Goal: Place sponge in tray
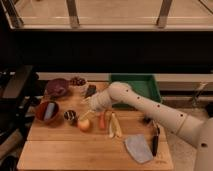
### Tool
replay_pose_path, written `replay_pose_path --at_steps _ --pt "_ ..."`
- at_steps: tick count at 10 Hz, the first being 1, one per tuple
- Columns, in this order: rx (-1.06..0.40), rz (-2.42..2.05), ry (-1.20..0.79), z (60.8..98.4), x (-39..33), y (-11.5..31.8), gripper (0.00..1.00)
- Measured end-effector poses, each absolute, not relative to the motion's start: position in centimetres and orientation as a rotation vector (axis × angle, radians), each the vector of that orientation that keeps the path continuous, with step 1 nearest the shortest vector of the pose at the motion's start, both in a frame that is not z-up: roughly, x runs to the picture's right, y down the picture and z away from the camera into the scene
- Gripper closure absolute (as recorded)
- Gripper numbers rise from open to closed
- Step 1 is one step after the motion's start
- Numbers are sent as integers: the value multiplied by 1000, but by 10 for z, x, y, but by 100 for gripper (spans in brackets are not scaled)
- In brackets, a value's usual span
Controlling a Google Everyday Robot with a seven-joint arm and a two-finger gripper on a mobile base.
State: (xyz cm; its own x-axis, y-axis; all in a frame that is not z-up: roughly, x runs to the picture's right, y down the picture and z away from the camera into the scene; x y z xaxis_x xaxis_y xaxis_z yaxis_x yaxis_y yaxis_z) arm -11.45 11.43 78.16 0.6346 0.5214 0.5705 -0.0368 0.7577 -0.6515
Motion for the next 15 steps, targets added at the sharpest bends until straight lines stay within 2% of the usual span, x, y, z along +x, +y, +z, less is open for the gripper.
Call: replay_pose_path --at_steps 4,10,15 --pt "-628 346 -888 794 -152 118 35" --pt "-599 307 -939 798 -188 100 35" --pt "-636 271 -970 809 -231 102 35"
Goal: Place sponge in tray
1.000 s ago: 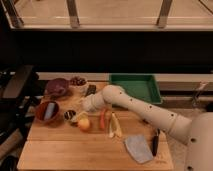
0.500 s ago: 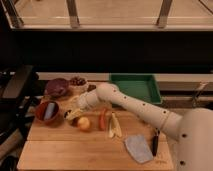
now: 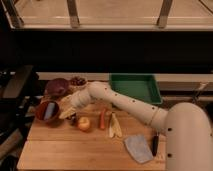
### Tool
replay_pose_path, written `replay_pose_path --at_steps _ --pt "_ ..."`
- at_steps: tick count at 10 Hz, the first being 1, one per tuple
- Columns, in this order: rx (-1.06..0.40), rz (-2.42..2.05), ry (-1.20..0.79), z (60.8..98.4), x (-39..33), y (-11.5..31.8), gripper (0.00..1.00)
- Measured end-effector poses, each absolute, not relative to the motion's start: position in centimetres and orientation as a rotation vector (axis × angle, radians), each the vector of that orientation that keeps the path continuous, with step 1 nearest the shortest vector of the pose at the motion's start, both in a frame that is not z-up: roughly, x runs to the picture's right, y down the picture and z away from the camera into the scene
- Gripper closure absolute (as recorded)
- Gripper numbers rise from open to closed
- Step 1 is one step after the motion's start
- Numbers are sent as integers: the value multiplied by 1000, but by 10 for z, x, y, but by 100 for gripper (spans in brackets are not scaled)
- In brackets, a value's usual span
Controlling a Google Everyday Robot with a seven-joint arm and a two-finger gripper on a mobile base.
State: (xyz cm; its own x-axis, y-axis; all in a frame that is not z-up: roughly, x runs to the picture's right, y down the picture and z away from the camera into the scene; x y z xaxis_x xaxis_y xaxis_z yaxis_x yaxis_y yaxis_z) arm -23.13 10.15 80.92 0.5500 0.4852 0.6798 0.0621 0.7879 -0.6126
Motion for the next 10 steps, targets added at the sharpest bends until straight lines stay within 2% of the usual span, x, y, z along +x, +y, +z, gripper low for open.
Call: replay_pose_path --at_steps 10 --pt "-665 240 -1010 820 -272 107 35"
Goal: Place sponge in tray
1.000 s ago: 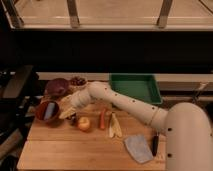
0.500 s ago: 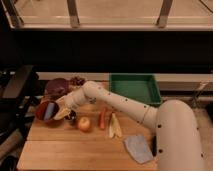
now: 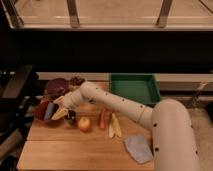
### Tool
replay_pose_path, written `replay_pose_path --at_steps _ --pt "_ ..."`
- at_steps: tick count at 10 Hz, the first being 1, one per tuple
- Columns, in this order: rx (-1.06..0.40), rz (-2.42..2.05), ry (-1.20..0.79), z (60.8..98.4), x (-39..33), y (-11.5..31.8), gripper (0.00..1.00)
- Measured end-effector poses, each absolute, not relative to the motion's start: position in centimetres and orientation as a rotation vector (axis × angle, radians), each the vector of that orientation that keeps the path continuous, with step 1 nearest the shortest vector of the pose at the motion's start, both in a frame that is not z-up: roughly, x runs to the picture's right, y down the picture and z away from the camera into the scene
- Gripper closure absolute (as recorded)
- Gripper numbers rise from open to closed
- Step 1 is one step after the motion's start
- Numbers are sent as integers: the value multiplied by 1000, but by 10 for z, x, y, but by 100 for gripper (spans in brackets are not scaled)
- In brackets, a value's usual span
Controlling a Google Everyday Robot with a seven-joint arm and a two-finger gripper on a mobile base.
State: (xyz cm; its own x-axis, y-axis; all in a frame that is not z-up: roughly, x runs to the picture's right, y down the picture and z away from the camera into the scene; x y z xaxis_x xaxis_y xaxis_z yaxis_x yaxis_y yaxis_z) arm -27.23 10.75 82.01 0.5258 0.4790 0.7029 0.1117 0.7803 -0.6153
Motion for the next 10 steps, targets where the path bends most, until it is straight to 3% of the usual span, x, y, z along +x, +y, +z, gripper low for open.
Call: replay_pose_path --at_steps 10 --pt "-667 189 -1047 820 -315 91 35"
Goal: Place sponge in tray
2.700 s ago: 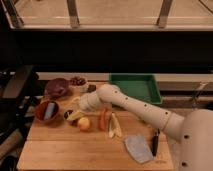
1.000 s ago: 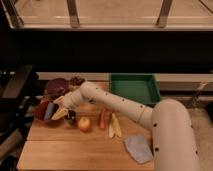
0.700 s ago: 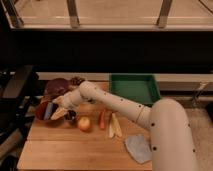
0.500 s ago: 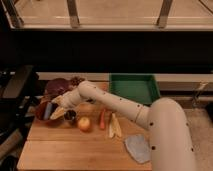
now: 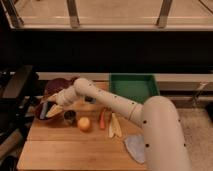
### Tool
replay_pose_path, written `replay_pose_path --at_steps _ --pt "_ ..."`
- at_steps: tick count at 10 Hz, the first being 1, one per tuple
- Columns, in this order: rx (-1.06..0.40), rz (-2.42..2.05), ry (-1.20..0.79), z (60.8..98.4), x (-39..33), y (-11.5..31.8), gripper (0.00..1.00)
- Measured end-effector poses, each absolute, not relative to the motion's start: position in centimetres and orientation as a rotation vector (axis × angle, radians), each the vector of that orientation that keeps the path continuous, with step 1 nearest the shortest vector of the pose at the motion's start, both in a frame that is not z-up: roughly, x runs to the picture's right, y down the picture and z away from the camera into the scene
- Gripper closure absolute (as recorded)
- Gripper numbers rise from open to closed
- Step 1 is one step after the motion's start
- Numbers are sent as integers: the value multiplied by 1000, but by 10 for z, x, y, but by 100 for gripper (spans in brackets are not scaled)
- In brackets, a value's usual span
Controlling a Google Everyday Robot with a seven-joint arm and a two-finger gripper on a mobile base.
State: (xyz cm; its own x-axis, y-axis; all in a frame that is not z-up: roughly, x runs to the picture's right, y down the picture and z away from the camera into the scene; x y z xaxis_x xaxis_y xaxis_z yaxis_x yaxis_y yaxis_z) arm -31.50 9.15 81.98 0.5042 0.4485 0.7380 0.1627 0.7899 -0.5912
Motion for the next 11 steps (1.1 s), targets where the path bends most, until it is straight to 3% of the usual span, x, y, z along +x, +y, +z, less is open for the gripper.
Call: replay_pose_path --at_steps 11 --pt "-641 194 -1070 817 -309 82 35"
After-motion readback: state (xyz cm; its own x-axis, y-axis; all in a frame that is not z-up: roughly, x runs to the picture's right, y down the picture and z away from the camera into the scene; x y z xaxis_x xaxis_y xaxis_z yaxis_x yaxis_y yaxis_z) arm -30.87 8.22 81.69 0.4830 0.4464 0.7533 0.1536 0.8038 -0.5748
